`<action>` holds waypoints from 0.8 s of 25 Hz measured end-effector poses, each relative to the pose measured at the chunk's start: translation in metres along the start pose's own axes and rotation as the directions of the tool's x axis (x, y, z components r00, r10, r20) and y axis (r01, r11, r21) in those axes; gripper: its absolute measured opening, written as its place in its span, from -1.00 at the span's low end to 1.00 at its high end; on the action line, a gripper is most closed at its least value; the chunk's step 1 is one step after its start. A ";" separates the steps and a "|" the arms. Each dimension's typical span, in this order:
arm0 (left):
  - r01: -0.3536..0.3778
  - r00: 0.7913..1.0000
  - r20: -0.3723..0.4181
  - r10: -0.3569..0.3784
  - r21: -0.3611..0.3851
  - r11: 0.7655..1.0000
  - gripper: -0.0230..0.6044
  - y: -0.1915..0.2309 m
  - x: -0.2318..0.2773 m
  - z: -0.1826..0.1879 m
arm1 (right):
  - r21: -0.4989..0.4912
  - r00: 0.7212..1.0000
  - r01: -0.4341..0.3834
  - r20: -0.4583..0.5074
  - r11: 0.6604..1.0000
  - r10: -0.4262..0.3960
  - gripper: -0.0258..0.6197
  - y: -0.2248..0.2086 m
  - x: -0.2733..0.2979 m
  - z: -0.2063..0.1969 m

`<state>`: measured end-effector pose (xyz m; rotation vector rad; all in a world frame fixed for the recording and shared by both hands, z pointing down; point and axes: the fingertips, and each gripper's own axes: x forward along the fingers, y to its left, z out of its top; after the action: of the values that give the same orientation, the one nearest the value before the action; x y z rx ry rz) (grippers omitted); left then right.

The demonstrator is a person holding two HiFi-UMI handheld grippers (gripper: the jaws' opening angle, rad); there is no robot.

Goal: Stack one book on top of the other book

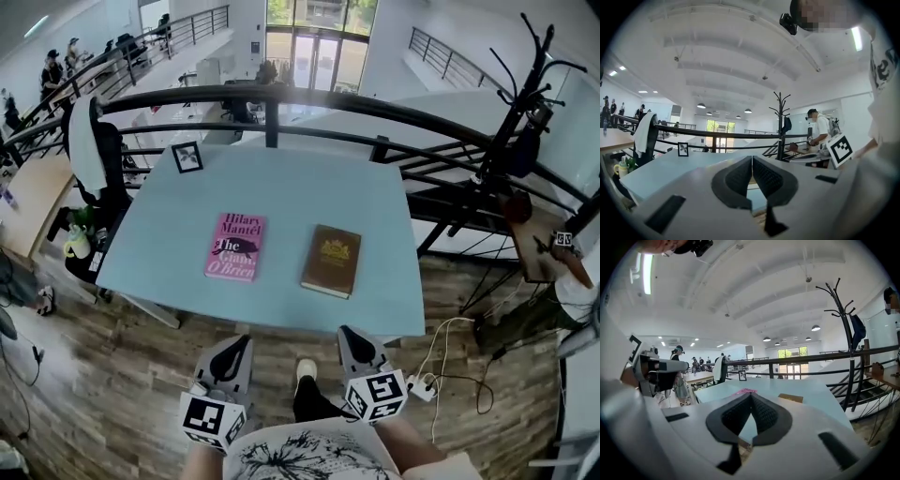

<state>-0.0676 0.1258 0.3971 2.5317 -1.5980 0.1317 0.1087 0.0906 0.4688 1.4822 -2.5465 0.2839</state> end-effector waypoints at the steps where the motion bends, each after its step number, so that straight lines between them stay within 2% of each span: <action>1: -0.012 1.000 0.004 0.012 0.004 1.000 -0.89 0.006 0.014 0.006 | -0.003 1.000 -0.005 0.004 1.000 0.005 -0.94 -0.010 0.013 0.007; 4: -0.046 0.999 0.013 0.046 0.001 0.999 -0.89 0.021 0.059 0.022 | -0.007 1.000 -0.017 0.014 1.000 0.018 -0.94 -0.045 0.050 0.027; 8: -0.043 0.999 0.029 0.042 0.012 0.999 -0.89 0.029 0.126 0.031 | -0.004 0.999 -0.017 0.035 1.000 0.017 -0.94 -0.098 0.093 0.044; 12: 0.000 0.999 0.052 -0.001 0.020 1.000 -0.89 0.026 0.186 0.034 | 0.021 1.000 -0.009 0.019 1.000 0.009 -0.94 -0.140 0.123 0.040; 20: 0.098 0.995 0.014 -0.099 0.005 0.995 -0.89 0.020 0.263 0.029 | 0.054 0.996 0.024 -0.090 0.998 -0.019 -0.94 -0.185 0.151 0.017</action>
<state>0.0279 -0.1216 0.4098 2.6144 -1.4755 0.1069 0.1957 -0.1304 0.5037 1.4801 -2.4697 0.4104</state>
